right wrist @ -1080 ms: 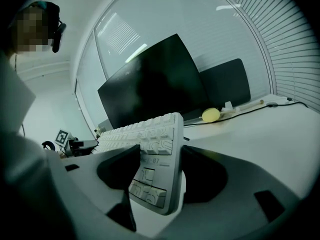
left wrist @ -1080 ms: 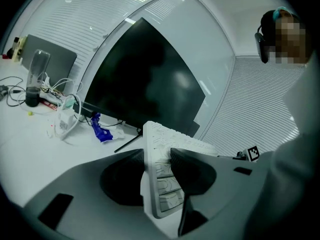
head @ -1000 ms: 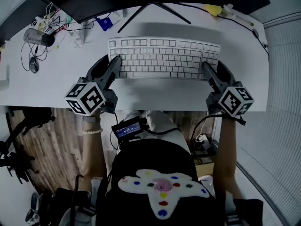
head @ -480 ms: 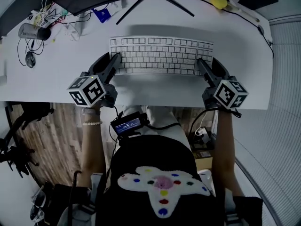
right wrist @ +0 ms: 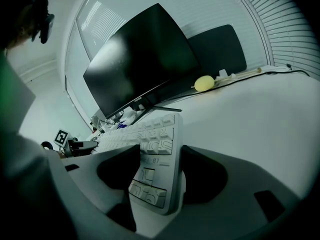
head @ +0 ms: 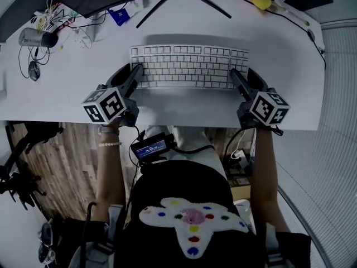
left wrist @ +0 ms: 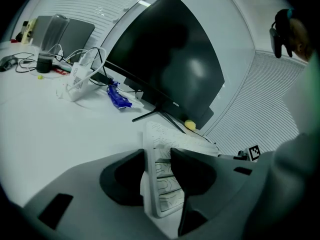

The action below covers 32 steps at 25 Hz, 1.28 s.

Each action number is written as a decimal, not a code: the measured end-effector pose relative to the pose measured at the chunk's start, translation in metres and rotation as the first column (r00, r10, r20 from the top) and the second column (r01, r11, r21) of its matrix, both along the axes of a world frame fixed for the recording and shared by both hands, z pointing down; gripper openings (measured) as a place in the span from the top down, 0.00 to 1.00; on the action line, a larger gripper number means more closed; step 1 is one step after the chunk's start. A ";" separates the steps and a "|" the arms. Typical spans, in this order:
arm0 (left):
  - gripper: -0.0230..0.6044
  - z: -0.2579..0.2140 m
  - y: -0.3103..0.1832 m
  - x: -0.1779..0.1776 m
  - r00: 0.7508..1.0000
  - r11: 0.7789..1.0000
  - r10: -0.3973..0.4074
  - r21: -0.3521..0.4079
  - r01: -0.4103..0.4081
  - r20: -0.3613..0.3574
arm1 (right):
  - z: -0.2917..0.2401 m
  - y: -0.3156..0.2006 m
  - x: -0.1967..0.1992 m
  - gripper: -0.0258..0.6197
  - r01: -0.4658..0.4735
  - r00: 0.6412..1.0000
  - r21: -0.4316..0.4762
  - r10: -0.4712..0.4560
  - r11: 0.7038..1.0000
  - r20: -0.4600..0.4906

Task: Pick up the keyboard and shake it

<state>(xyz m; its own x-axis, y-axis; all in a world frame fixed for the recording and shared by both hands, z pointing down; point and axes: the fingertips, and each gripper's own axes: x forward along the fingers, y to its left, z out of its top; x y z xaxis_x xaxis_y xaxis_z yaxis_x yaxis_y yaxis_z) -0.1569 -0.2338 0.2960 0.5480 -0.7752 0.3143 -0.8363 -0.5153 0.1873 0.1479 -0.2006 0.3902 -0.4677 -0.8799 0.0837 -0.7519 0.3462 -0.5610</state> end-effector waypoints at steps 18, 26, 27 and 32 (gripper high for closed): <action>0.70 0.018 -0.010 -0.002 0.999 0.996 -0.022 -0.080 0.025 0.030 | 0.016 -0.007 -0.002 0.55 0.007 1.000 -0.081 -0.008 0.997 -0.010; 0.69 0.022 -0.011 0.001 0.998 0.993 -0.009 -0.119 0.016 0.057 | 0.022 -0.010 -0.003 0.55 0.021 0.998 -0.128 -0.028 0.992 -0.054; 0.69 0.022 -0.011 0.001 0.998 0.993 -0.012 -0.119 0.019 0.058 | 0.022 -0.010 -0.003 0.55 0.020 0.998 -0.128 -0.027 0.992 -0.054; 0.68 0.021 -0.011 -0.001 0.995 0.997 -0.015 -0.075 0.023 0.095 | 0.020 -0.009 -0.002 0.54 -0.015 0.998 -0.114 0.008 0.993 -0.059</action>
<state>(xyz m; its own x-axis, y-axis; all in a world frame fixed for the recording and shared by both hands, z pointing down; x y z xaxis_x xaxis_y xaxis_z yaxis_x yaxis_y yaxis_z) -0.1579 -0.2447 0.3168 0.4985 -0.7573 0.4220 -0.8616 -0.4864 0.1449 0.1462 -0.2101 0.4106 -0.4491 -0.8681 0.2112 -0.7880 0.2734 -0.5517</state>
